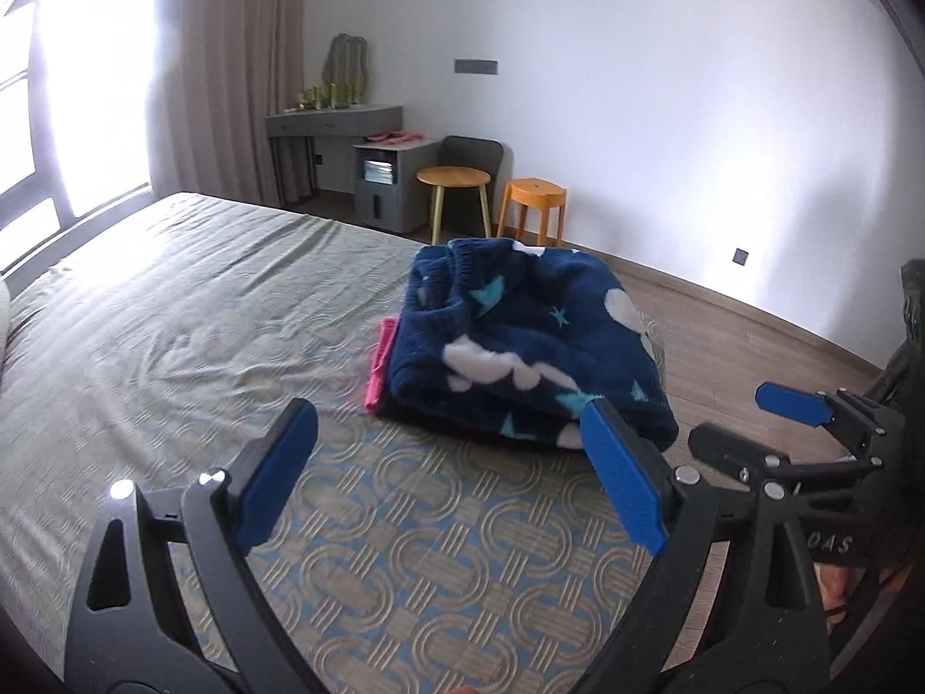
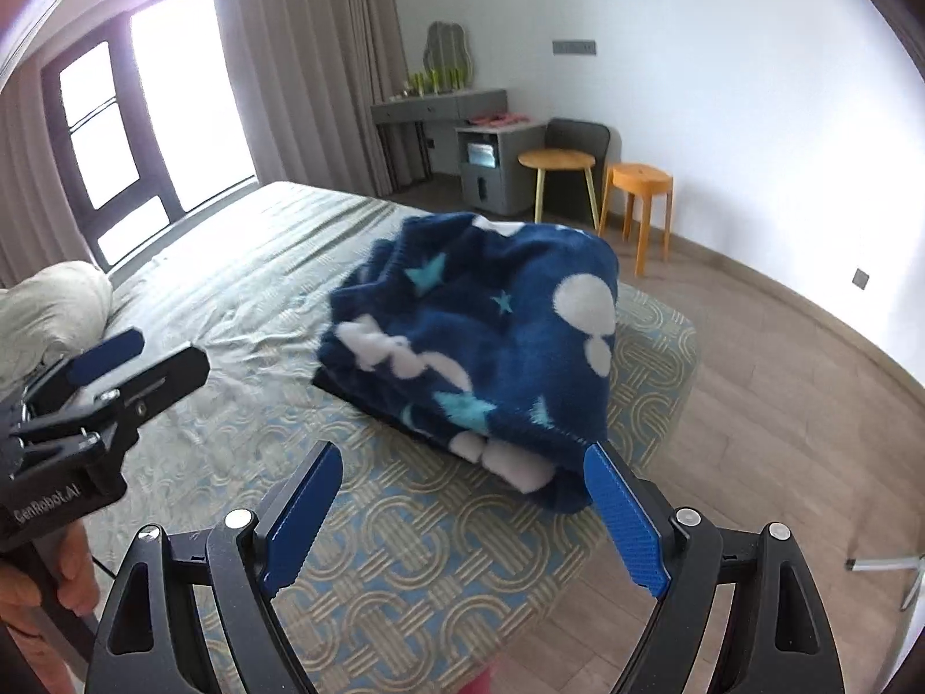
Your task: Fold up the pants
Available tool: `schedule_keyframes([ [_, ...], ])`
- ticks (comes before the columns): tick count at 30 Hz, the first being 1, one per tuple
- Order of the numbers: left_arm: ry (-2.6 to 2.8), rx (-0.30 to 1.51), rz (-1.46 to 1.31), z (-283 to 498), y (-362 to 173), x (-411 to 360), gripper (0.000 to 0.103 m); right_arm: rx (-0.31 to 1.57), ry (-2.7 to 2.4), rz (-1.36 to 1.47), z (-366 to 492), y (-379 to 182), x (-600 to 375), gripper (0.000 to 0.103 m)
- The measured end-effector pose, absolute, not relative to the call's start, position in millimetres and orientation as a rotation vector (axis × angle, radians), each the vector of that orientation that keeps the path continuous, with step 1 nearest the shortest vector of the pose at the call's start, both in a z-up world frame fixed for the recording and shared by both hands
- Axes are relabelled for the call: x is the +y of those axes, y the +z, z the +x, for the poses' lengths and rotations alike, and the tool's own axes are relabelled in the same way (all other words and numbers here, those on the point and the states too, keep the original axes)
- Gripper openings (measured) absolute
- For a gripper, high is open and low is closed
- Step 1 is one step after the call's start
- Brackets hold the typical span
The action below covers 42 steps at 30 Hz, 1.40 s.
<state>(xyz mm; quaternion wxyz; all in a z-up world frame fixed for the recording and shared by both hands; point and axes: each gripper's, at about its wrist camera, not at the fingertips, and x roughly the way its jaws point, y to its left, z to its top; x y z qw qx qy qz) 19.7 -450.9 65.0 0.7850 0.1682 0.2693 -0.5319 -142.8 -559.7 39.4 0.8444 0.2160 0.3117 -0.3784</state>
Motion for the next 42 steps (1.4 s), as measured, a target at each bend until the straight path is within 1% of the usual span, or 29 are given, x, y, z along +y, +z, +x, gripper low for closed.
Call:
schedule_keyframes([
  [8,-1.117,0.543,0.350,-6.8,63.4,-400.9,0.093,0.609,-0.861,0.461,-162.7,41.6,-522.5,0.087],
  [9,-1.114,0.540,0.346,-10.5,62.0,-395.3,0.094,0.604,-0.874,0.459,-165.9,41.8,-519.3,0.087],
  [11,-1.103,0.538,0.333,-17.7,59.3,-385.9,0.101,0.597,-0.897,0.451,-173.4,41.5,-511.5,0.087],
  [16,-1.089,0.549,0.307,-32.0,50.0,-372.0,0.101,0.599,-0.907,0.445,-185.0,36.7,-499.4,0.087],
  [20,-1.060,0.548,0.307,-42.0,44.7,-367.1,0.101,0.585,-0.916,0.475,-197.5,34.6,-496.3,0.087],
  [25,-1.043,0.554,0.304,-51.5,43.1,-365.9,0.101,0.595,-0.926,0.441,-210.4,30.7,-494.2,0.087],
  [32,-1.016,0.546,0.324,-66.9,41.3,-371.4,0.101,0.582,-0.896,0.526,-223.5,18.3,-502.0,0.087],
  [42,-1.021,0.530,0.339,-83.4,40.2,-377.6,0.101,0.542,-0.895,0.543,-237.7,19.1,-507.0,0.087],
])
